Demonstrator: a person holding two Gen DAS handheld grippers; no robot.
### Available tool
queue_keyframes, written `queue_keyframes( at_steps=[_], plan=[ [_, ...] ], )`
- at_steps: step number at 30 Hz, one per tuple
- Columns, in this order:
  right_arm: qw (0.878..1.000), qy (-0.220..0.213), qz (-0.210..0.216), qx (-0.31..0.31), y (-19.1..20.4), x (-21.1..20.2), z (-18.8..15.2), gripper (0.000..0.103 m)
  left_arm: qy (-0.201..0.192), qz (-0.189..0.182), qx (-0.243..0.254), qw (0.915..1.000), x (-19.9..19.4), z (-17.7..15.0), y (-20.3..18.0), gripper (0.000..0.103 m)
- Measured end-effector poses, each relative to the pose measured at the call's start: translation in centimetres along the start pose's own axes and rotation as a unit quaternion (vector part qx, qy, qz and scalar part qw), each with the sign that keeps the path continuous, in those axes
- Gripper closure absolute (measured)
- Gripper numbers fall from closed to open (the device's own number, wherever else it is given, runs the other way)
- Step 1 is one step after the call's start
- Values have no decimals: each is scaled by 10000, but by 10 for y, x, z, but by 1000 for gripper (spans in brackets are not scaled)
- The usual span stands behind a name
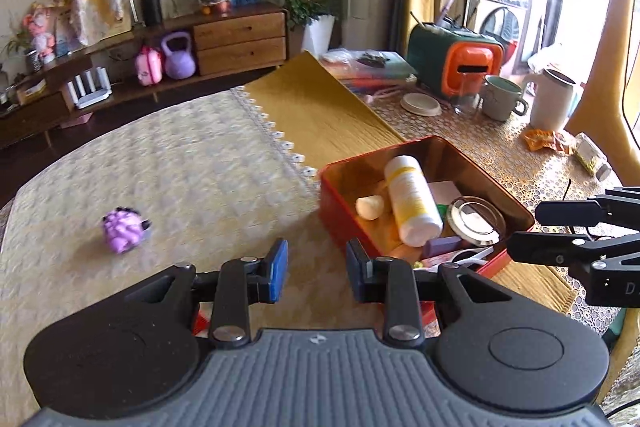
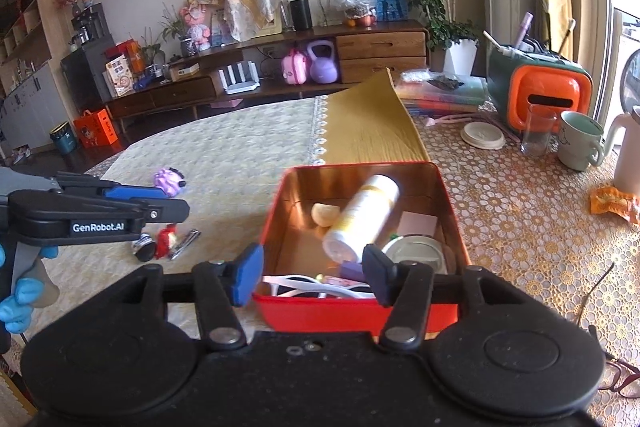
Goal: Organize rigid objects
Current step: 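Open both grippers to release the items into the red box, then withdraw both tools toward the red packet, clipper and small bottle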
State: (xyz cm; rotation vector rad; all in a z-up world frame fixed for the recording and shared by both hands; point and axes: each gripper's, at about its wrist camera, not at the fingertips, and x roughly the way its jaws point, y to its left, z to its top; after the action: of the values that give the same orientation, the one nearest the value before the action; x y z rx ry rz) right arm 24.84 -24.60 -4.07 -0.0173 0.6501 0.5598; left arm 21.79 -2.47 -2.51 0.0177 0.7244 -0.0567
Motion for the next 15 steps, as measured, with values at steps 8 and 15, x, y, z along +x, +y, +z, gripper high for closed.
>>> queue_keyframes(
  at_steps=[8,15],
  plan=[
    [9997,2,99,-202,26,-4,-4,41,-75,196,-209,9996,-21,-18,32,72],
    [9992,36,234,-331,47,-3,-7,38,-290,352,-523,9976,-42,-37,59,34]
  ],
)
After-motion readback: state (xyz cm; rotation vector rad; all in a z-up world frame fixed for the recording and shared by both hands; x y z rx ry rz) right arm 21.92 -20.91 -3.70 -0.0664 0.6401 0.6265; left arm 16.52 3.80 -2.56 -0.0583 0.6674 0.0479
